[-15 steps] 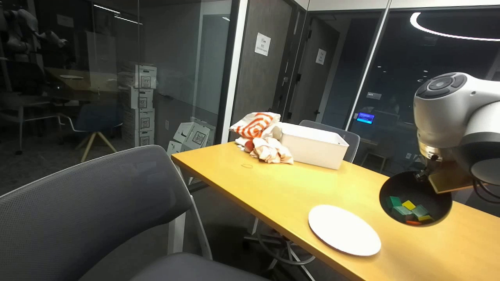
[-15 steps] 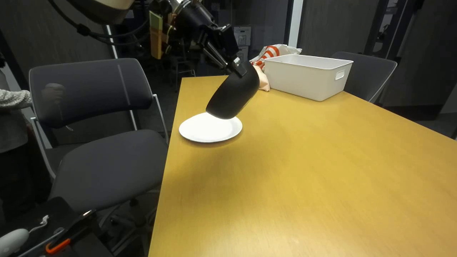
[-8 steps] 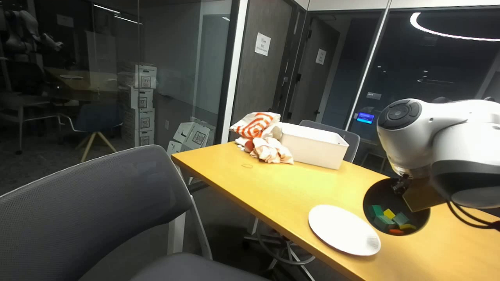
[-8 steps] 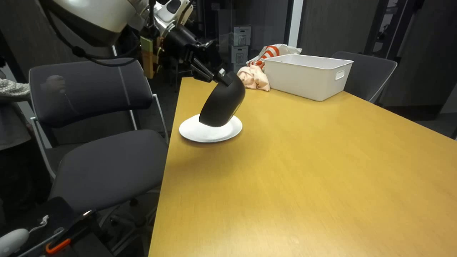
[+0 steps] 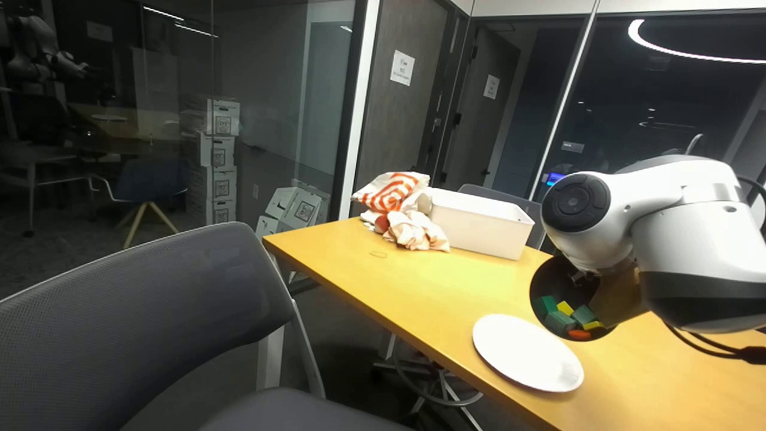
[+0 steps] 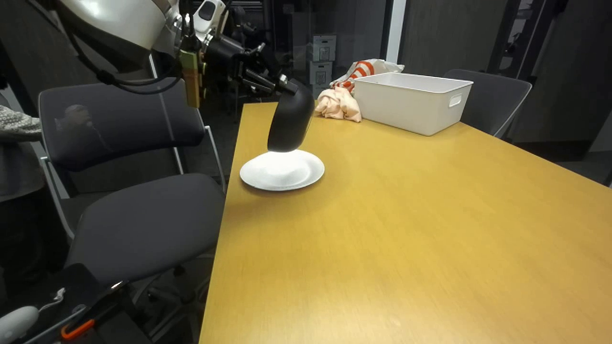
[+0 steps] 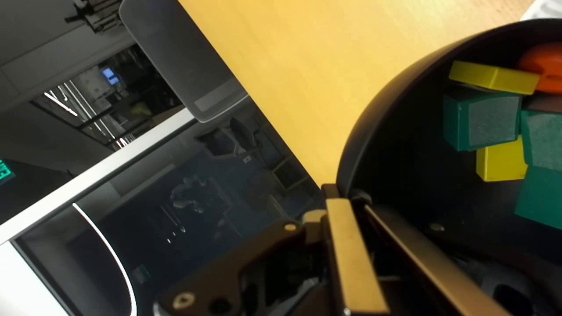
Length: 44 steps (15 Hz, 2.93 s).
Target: Pour the contents from the bowl onto the white plate
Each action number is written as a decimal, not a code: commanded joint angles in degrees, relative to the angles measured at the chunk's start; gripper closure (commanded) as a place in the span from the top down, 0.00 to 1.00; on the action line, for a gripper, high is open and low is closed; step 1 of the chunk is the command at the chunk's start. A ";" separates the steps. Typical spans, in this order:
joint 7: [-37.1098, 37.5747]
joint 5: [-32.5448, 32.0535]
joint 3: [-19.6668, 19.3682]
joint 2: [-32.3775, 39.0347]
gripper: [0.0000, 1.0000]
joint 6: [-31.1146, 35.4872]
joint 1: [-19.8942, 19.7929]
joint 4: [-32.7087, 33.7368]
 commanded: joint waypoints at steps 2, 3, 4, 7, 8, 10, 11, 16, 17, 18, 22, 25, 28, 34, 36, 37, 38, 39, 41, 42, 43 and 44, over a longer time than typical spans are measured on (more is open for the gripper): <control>4.74 -9.67 -0.30 2.73 0.05 1.16 0.82 1.22; 5.94 -11.91 -0.40 2.84 0.05 1.66 0.80 0.86; 7.14 -14.40 -0.45 2.78 0.05 2.13 0.78 0.23; 9.80 -20.41 -0.58 2.76 0.05 1.91 0.67 -1.23; 10.36 -21.56 -0.70 2.44 0.05 1.94 0.55 -1.86; 11.51 -23.90 -0.93 1.69 0.05 1.60 0.38 -3.14; 12.26 -25.13 -1.04 1.56 0.05 1.42 0.33 -3.56; 20.26 -30.95 0.17 3.26 0.05 -0.13 1.52 -5.83; 21.77 -32.03 0.26 3.06 0.05 -0.19 1.64 -6.45; 23.69 -33.75 0.37 2.56 0.05 -0.35 1.82 -7.26; 29.65 -43.29 0.78 2.57 0.05 -2.03 2.46 -7.99; 32.65 -50.76 0.33 3.59 0.05 -4.96 2.21 -7.54; 33.67 -55.10 -0.78 4.60 0.05 -8.19 1.13 -8.16; 33.04 -49.85 -1.51 6.33 0.05 -9.75 -0.27 -9.16; 29.21 -40.50 -0.49 4.86 0.04 -5.95 0.08 -8.94; 27.56 -39.23 -2.79 -1.06 0.05 0.55 -2.82 -10.74; 25.89 -35.32 -3.17 -2.84 0.05 2.72 -3.17 -10.76; 23.83 -32.04 -4.15 -4.53 0.04 4.16 -3.70 -10.37; 19.59 -25.85 -6.44 -8.31 0.05 5.47 -4.82 -9.84; 16.37 -21.77 -7.76 -10.59 0.05 6.62 -5.34 -9.43; 13.31 -18.48 -9.46 -11.98 0.05 7.40 -6.15 -8.54; 9.61 -14.69 -11.23 -12.77 0.04 8.73 -6.88 -7.91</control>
